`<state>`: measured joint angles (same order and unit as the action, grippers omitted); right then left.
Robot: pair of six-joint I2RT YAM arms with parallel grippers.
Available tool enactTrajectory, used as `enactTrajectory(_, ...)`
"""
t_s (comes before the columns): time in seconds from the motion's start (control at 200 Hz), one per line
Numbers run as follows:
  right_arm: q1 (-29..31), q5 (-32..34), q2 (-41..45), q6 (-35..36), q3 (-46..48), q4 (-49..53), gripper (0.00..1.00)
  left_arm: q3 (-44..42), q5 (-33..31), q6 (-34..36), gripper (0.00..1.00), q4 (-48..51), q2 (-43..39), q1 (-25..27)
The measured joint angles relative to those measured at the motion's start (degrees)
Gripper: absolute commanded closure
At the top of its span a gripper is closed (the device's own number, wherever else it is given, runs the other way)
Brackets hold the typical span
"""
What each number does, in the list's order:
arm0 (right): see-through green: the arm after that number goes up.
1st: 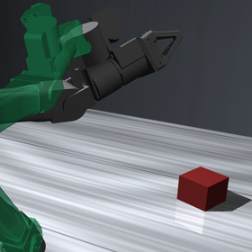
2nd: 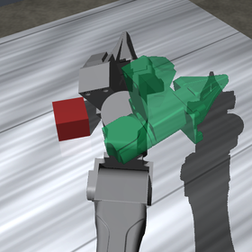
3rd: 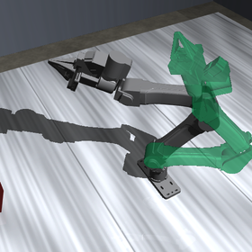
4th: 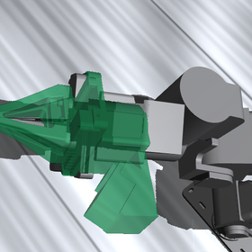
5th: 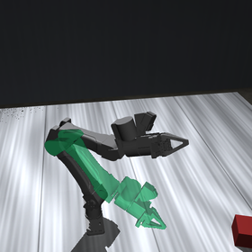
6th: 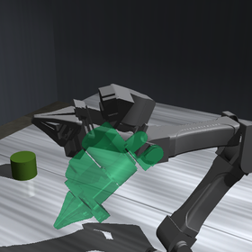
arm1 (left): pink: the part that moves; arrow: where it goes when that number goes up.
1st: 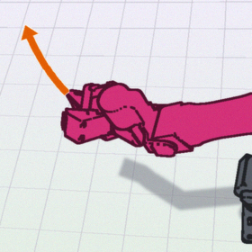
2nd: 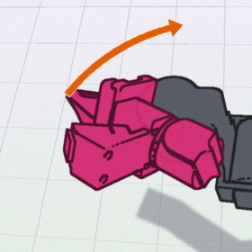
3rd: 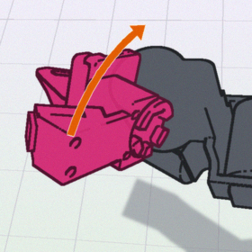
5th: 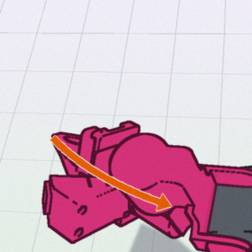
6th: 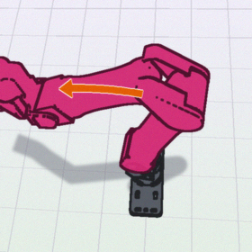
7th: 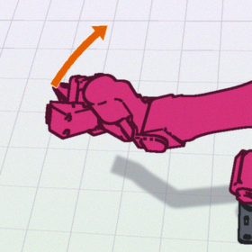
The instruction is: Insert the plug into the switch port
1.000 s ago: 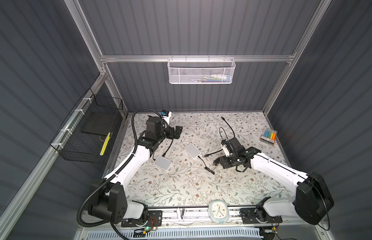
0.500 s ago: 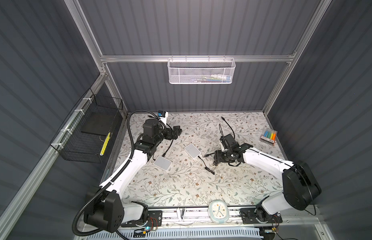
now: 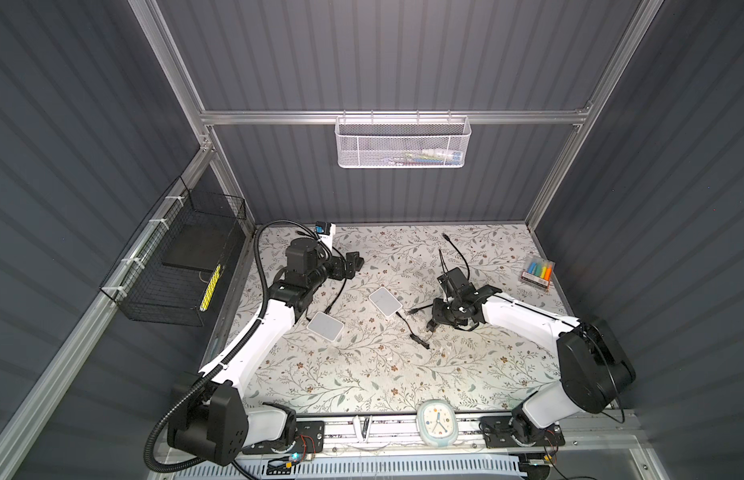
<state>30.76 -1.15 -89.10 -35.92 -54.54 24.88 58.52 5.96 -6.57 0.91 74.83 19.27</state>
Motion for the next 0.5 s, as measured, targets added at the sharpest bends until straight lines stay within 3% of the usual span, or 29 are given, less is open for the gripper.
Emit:
enactTrajectory(0.145,0.0,0.1,-0.5,-0.3,0.0,-0.1,0.82,0.0,0.0,0.0,0.0,0.6,0.1,0.0)
enactTrajectory(0.34,0.0,0.1,-0.6,-1.2,0.0,-0.1,1.0,0.0,-0.1,0.0,0.0,0.8,0.1,-0.2)
enactTrajectory(0.5,0.0,1.1,-0.6,-0.1,-2.9,2.8,1.0,0.0,-1.0,0.0,0.0,1.3,0.6,-0.2)
